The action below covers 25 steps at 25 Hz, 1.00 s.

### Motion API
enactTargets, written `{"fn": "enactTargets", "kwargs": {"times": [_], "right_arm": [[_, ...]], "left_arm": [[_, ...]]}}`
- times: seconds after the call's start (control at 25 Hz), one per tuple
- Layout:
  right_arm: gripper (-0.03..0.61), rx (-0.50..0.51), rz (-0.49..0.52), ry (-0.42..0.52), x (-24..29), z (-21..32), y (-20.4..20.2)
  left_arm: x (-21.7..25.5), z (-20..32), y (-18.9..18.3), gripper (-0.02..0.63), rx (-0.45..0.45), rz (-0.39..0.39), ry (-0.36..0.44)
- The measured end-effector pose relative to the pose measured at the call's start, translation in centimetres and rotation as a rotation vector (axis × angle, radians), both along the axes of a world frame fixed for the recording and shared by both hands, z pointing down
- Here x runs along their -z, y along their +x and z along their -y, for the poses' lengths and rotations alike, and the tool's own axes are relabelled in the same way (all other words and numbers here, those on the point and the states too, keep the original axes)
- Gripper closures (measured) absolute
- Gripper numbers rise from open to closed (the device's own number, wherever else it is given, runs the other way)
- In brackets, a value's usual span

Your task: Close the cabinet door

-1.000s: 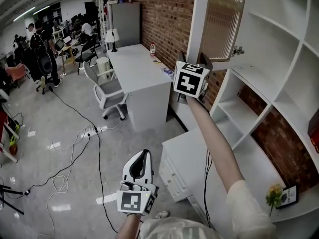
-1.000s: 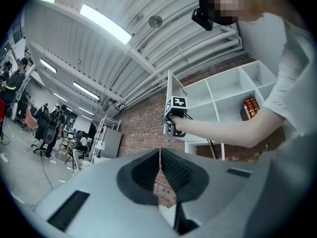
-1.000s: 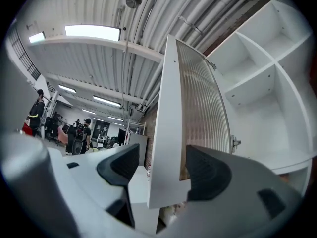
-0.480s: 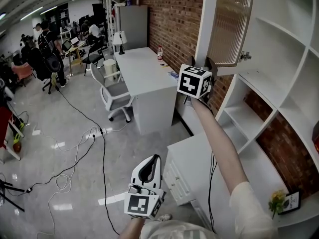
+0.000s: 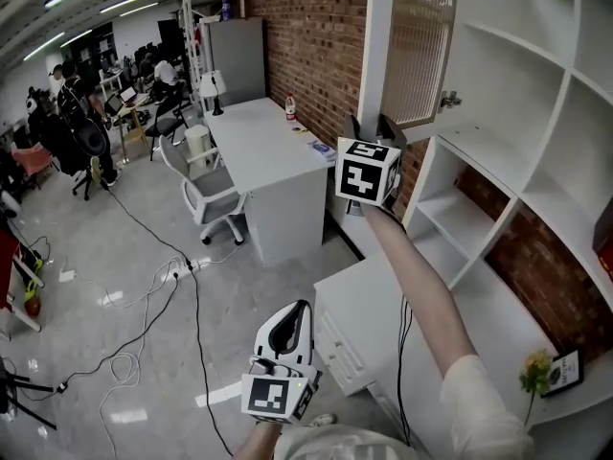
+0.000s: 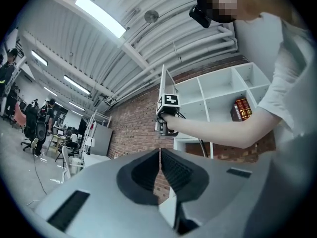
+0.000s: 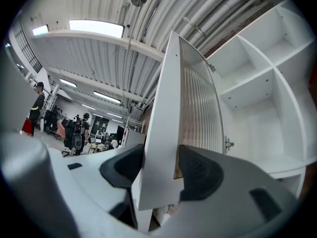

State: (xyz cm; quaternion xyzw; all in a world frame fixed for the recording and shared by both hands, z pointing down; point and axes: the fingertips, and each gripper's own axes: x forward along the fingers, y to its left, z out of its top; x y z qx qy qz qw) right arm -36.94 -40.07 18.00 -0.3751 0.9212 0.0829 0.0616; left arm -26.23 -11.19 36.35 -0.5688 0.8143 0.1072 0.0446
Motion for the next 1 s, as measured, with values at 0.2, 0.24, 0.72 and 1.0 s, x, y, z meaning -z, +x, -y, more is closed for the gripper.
{"fn": "enactTargets", "kwargs": {"times": [0.2, 0.24, 0.72, 1.0], "right_arm": [[0.356, 0.037, -0.003, -0.004, -0.2, -0.5, 2.9], [0.359, 0.041, -0.005, -0.006, -0.2, -0.7, 3.4], [0.399, 0.051, -0.011, 0.023, -0.3, -1.7, 8.0], [0.414, 0.054, -0.027, 0.064, -0.3, -1.7, 10.8]], "left_arm": [[0.2, 0.8, 1.1, 0.592, -0.04, 0.004, -0.009], [0.2, 0.9, 1.3, 0.592, -0.048, 0.006, -0.008], [0.7, 2.3, 4.0, 0.592, -0.139, 0.015, 0.012], [0.5, 3.5, 5.8, 0.592, -0.201, 0.007, 0.016]]}}
